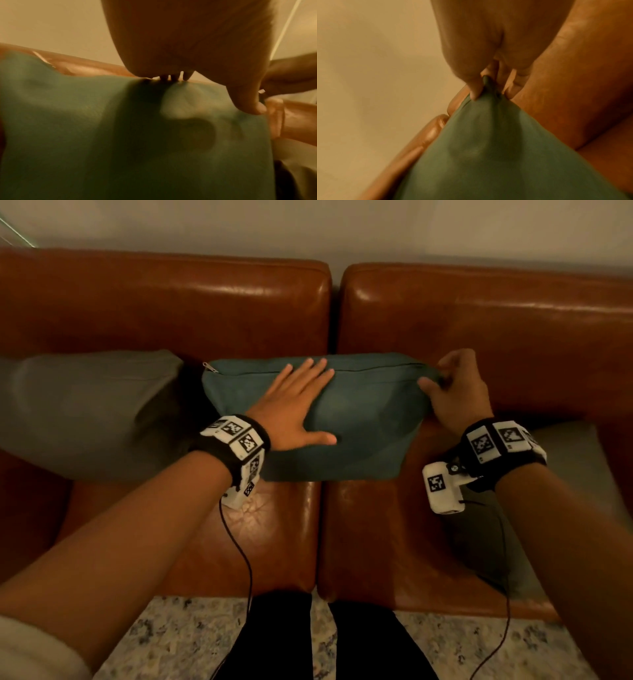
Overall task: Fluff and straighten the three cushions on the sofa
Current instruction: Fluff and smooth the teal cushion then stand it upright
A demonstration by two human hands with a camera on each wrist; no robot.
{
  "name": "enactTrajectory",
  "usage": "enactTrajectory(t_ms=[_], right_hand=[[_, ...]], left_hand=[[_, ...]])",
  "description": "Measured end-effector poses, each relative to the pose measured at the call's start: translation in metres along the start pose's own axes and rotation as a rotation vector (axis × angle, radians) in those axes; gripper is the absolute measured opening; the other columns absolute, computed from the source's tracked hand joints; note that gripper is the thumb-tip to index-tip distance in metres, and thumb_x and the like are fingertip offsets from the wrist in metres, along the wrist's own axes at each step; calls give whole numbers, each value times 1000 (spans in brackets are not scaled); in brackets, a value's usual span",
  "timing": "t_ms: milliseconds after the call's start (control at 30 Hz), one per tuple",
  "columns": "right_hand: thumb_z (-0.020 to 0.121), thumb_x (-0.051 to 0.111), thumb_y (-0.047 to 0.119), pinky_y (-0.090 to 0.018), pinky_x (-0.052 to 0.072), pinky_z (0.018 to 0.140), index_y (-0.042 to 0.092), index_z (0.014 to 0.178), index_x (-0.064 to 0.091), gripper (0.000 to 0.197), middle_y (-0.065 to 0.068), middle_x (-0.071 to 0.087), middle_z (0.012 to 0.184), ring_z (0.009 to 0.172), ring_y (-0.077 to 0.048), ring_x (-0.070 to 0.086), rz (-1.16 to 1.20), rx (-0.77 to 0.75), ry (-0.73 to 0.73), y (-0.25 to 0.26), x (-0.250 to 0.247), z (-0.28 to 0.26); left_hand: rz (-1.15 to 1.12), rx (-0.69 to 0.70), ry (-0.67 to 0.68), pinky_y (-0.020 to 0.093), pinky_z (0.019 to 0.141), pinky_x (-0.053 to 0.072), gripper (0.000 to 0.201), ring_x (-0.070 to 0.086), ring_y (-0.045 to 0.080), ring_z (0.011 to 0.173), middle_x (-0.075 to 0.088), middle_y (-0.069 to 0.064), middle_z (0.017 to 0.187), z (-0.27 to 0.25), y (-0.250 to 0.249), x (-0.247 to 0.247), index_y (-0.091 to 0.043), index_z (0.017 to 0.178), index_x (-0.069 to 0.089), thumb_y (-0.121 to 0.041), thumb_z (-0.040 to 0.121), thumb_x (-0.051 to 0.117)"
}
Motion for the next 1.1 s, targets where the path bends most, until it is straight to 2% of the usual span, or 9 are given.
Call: enactTrajectory(t_ms=[67,133,333,500,600,733,867,1000,1100], right_hand=[[93,74,8,-28,56,91,18,120,45,41,8,58,109,93,-2,58,92,0,78,-2,6,1],[89,77,4,-33,57,95,19,120,44,48,3,63,111,97,-5,63,182,37,129,-7,7,1],[79,87,10,-5,43,54,23,112,40,59,8,56,87,73,-1,55,18,-23,-25,-2,-2,-2],[81,85,8,-12,47,63,20,110,38,57,13,51,89,74,1,53,20,-86,-58,-2,9,-4],[87,80,15,-12,47,72,16,128,41,56,6,58,106,91,-11,61,-11,-72,-16,-12,6,-1],[99,65,18,-17,41,89,13,152,38,60,-6,59,142,121,-19,58,-91,-13,148,-28,12,-1],[87,82,25,-30,52,99,22,122,65,40,5,72,110,104,-14,65,-132,4,158,-39,10,12],[73,92,32,-21,44,64,21,92,57,42,7,57,88,79,-12,55,-187,-3,29,-38,1,22],[73,91,40,-14,30,61,22,91,55,44,8,50,87,74,-8,46,-238,-104,25,-26,3,18]], left_hand=[[53,-33,19,42,128,-12,128,-13,21,159,-14,1,172,5,2,12,-20,166,-4,-88,75,57],[58,-69,-4,39,127,-12,125,-10,20,160,-12,0,173,6,11,13,-21,166,-5,-86,79,56],[54,-110,-78,45,125,12,122,26,25,152,25,-1,166,4,11,2,-28,163,18,-80,68,73],[114,-61,-1,49,129,-2,147,8,27,158,10,7,171,47,-21,-3,-24,166,4,-94,54,68],[159,-52,99,48,128,-9,152,-9,24,160,-8,6,174,62,-32,18,-21,165,-7,-100,54,60],[172,-68,89,47,129,-4,149,-1,23,161,-1,4,174,62,-32,30,-21,165,-6,-101,56,55],[177,-55,38,47,129,0,145,8,24,160,9,4,173,53,-37,34,-22,166,-1,-102,57,52],[159,-61,-5,47,129,4,141,15,23,159,16,3,172,41,-36,35,-23,165,3,-102,59,51],[129,-74,-15,46,130,4,139,15,22,159,16,2,172,34,-28,33,-25,165,3,-101,60,51]])
Point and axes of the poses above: each hand's wrist, its own z-axis towards the middle knuckle, its own x-axis out of the palm, y = z × x, the point moved 10 cm from there along z, towards the middle knuckle
